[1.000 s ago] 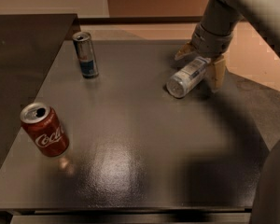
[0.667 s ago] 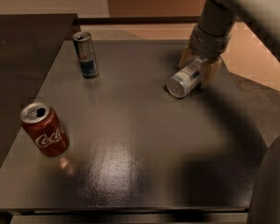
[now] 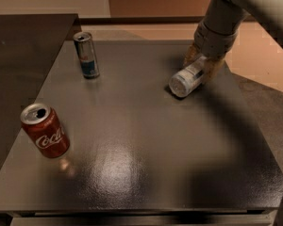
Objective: Place blue plastic bottle upright
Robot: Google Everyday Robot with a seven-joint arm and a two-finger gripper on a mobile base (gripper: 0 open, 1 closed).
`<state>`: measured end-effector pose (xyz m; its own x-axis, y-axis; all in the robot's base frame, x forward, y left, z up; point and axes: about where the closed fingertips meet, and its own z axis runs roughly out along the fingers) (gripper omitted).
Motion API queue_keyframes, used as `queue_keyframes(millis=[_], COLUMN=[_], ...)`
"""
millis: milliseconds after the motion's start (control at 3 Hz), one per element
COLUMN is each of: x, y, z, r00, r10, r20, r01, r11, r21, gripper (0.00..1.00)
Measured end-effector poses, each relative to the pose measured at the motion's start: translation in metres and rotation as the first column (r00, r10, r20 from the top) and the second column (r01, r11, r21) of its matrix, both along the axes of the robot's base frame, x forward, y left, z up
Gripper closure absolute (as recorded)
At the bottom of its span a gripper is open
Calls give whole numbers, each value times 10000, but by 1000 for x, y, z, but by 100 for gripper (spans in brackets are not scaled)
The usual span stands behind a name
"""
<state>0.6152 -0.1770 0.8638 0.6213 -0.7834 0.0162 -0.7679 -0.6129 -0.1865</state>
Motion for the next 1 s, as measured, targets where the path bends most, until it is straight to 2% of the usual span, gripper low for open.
queue_keyframes(millis=[333, 667, 1000], x=[-1, -4, -4], y=[8, 20, 34], z=[24, 50, 75], r00=[9866, 9379, 8538], r10=[530, 1203, 2047], r20=[1544, 3254, 4787], r01=[-598, -1488, -2473], r11=[9974, 9868, 9686], r21=[397, 638, 268], gripper=[100, 100, 100])
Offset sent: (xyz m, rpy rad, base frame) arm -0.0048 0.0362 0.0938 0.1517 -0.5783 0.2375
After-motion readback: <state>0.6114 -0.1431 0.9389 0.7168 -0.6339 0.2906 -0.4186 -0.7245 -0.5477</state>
